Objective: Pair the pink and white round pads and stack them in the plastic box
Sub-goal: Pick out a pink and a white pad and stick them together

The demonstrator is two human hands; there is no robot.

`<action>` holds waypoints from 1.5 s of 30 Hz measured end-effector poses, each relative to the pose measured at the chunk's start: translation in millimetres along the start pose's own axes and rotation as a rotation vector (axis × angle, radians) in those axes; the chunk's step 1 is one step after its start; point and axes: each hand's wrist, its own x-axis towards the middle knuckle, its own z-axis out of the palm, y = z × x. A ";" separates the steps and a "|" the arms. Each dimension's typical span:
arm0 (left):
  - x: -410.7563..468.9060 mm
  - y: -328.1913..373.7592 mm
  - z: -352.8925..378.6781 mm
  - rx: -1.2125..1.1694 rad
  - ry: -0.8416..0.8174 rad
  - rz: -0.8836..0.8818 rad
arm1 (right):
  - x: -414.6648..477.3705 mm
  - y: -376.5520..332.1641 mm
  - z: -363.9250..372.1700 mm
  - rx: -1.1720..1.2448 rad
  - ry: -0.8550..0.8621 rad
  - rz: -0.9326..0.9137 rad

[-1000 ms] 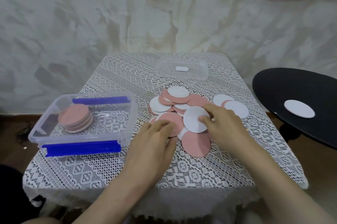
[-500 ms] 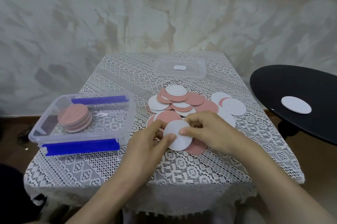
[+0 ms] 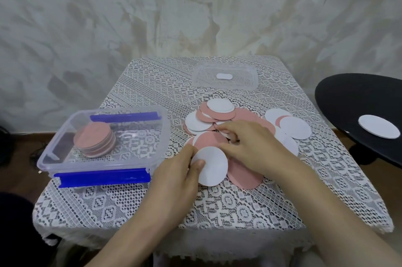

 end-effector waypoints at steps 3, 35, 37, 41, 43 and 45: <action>-1.2 -0.6 -2.4 0.009 -0.002 -0.006 | 2.1 -2.0 3.6 -0.080 -0.017 0.006; -10.4 23.4 -1.7 -0.359 -0.099 -0.087 | -49.1 -4.4 -8.9 0.633 -0.186 0.190; -10.5 22.1 -2.3 -0.395 -0.106 -0.090 | -48.4 -6.5 -2.3 0.669 -0.207 0.200; -9.7 13.3 -4.5 -0.353 -0.112 -0.089 | -45.4 -10.7 5.4 0.622 -0.172 0.174; -9.3 8.0 -5.6 -0.316 -0.118 -0.109 | -43.3 -11.1 7.1 0.632 -0.148 0.181; -9.2 5.8 -7.1 -0.305 -0.116 -0.129 | -41.3 -9.5 7.3 0.655 -0.115 0.183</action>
